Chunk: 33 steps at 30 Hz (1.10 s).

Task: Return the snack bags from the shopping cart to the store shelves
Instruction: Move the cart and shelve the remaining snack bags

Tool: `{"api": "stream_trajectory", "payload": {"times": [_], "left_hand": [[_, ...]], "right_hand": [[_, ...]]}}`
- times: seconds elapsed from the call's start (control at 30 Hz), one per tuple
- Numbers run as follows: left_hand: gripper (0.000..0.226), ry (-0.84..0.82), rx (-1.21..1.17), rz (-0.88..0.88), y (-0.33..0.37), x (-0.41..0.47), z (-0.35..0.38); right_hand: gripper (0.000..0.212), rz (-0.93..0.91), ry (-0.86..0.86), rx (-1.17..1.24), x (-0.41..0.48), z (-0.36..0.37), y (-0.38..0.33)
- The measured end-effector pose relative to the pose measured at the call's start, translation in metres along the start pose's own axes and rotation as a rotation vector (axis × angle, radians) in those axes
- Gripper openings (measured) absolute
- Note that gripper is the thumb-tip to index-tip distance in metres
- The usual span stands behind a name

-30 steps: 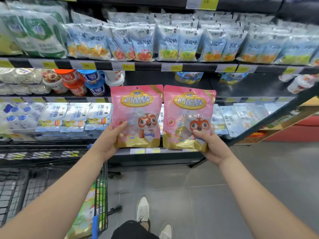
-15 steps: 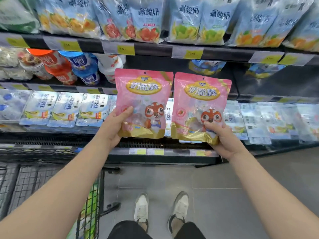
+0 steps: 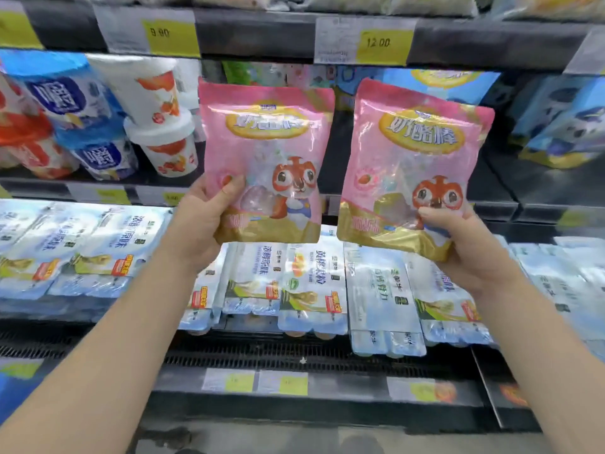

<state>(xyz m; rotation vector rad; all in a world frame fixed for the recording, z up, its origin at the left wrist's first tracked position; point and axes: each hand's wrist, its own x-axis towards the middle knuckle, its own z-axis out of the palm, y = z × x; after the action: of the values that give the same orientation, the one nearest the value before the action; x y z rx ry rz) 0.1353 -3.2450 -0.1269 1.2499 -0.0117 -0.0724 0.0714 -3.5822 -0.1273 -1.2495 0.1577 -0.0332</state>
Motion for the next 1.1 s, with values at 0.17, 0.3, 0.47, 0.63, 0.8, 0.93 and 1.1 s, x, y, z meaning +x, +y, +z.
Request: {"api": "stream_trajectory", "payload": {"times": [0.17,0.3,0.47,0.63,0.8,0.93,1.1], "left_hand": [[0.052,-0.074,0.134,0.153,-0.018,0.033,-0.010],[0.010,-0.088,0.068,0.260,-0.024,0.059,-0.006],[0.047,-0.185,0.074,0.278,-0.021,0.075,-0.009],[0.034,-0.204,0.119,0.292,-0.003,0.085,0.004],[0.026,-0.224,0.132,0.269,0.014,0.099,0.029],[0.015,-0.180,0.194,0.288,0.009,0.129,0.042],[0.010,-0.150,0.198,0.306,-0.001,0.172,0.054]], "right_hand": [[0.063,-0.158,-0.111,-0.061,0.029,-0.017,0.011],[0.063,-0.266,-0.160,-0.094,0.044,-0.014,0.014],[0.062,-0.318,-0.199,-0.058,0.053,-0.010,0.015],[0.061,-0.323,-0.205,-0.042,0.058,-0.009,0.004],[0.062,-0.312,-0.244,-0.081,0.066,-0.013,-0.004],[0.067,-0.291,-0.244,-0.121,0.070,-0.014,-0.003],[0.069,-0.251,-0.242,-0.136,0.068,-0.019,0.001]]}}
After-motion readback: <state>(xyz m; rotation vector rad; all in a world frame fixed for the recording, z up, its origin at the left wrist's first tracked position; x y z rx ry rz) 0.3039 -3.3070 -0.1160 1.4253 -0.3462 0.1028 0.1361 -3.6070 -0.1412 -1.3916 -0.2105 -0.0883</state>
